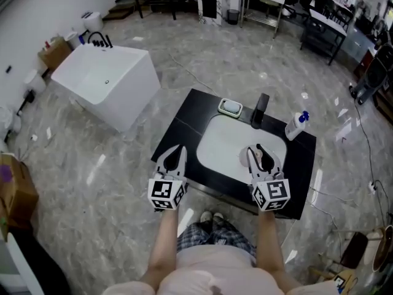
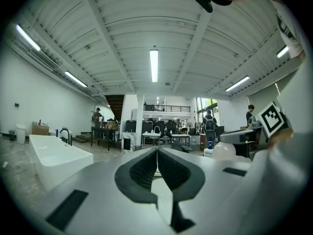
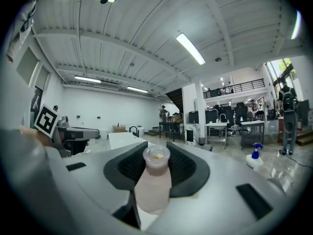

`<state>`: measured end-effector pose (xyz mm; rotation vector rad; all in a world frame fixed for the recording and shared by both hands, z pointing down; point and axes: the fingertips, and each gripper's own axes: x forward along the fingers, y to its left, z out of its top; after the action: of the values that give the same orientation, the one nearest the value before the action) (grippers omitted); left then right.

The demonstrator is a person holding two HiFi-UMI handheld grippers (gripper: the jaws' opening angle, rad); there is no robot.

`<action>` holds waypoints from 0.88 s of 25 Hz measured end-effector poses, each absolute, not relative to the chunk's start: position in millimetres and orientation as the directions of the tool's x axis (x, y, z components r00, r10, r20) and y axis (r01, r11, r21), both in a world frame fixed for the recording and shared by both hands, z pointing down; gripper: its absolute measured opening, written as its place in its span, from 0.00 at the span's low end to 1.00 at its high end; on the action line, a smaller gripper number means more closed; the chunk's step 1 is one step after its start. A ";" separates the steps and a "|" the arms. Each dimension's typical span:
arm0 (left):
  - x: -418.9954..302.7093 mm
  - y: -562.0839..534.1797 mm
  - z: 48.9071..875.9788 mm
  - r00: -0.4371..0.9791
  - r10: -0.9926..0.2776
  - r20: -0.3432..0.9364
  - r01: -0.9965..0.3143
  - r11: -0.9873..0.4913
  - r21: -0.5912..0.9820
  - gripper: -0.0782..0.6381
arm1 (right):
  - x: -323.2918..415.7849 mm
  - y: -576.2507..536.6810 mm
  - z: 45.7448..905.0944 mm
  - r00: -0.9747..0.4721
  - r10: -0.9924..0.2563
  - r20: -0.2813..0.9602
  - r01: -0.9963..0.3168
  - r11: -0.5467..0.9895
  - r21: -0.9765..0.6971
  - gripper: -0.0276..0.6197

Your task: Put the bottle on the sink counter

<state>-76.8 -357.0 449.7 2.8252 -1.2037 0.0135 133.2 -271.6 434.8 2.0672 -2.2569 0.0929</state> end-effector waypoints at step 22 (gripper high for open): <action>-18.3 -563.0 465.8 0.659 -0.749 0.074 -0.752 -0.659 0.021 0.15 | 86.0 -523.4 447.3 -0.289 -0.955 0.072 -0.957 0.291 0.013 0.25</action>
<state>-18.3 -563.0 465.8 2.8156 -1.2747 0.0916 86.0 -523.4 447.3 1.8321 -2.4707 0.0499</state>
